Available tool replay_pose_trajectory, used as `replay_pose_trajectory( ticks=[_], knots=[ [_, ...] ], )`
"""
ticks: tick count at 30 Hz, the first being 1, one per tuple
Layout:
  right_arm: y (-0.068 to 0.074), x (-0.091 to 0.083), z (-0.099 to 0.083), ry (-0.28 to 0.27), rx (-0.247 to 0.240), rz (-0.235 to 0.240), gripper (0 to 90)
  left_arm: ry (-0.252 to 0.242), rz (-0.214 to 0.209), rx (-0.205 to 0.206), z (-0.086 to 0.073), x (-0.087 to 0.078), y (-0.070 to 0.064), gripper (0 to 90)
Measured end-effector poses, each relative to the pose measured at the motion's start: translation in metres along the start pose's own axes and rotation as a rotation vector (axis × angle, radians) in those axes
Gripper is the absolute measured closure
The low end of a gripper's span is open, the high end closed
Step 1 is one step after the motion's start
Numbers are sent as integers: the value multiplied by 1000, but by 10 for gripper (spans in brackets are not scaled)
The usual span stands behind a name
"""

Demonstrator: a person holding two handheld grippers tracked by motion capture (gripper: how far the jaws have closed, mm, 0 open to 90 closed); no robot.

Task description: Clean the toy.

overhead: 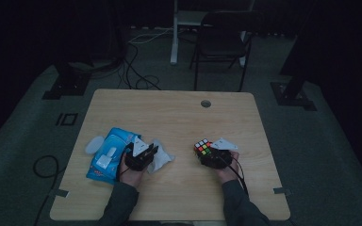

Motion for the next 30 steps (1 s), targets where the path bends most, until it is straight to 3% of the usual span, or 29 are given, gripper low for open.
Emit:
replay_pose_trajectory(
  ticks=[6, 8, 11, 19, 23, 30],
  knots=[
    [-1, -1, -2, 23, 12, -5, 212, -11, -21, -20, 1, -3, -1, 664],
    [-2, -6, 1, 22, 22, -6, 157, -16, -21, -11, 2, -4, -2, 566],
    [0, -11, 4, 9, 12, -8, 142, -29, -15, -20, 6, -8, -1, 527],
    [2, -26, 13, -34, -39, -40, 140, -66, 3, -36, 16, -19, 1, 498],
    [-2, -38, 16, -72, -34, -59, 152, -88, 8, -41, 20, -27, 2, 506],
    [-8, -48, 15, -88, -37, -86, 184, -93, 14, -47, 18, -34, 4, 512]
  ],
)
Point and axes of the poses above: each handheld gripper's, and its own axes: x roughly forward along the jaws, z roughly out of its top, y roughly to its left, the point moved 3 cm from there along x, roughly forward along the jaws, and after that the axes turned 13 degrees about -y, right-handed, at the moved point
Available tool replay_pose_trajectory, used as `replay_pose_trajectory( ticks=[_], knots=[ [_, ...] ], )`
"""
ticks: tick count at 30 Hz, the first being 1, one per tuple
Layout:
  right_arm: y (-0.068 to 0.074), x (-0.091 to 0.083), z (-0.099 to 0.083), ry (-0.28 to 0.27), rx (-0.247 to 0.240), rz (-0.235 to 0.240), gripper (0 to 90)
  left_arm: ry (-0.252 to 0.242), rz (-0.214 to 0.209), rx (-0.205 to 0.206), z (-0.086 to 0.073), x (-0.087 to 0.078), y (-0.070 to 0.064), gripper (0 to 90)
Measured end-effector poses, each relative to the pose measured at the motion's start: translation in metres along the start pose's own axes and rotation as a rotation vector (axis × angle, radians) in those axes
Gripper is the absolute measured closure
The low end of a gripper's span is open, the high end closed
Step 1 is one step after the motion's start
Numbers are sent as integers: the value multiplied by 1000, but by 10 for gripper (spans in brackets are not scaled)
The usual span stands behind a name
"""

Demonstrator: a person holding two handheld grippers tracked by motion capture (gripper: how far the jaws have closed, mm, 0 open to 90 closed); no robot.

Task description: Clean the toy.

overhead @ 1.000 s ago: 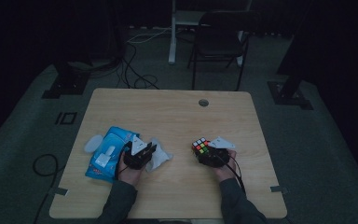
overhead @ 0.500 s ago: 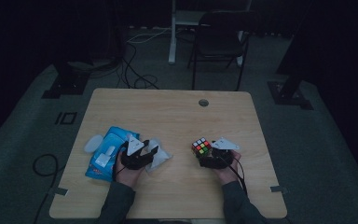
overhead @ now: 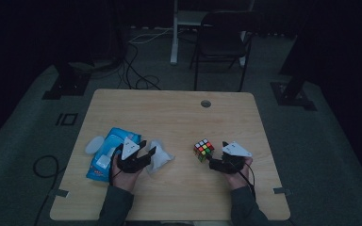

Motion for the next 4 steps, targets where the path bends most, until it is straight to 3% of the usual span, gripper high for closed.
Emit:
replay_pose_trajectory(
  ticks=[4],
  knots=[
    [-5, -4, 0, -8, 5, -15, 198, -3, 7, -5, 0, -3, 3, 513]
  ],
)
Point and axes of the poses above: each handheld gripper's, and its own axes: x roughly forward along the jaws, z roughly out of its top, y roughly to its left, the point moved 3 cm from there along x, roughly forward along the jaws, and after that the axes turned 13 degrees about -y, right-handed, at the moved point
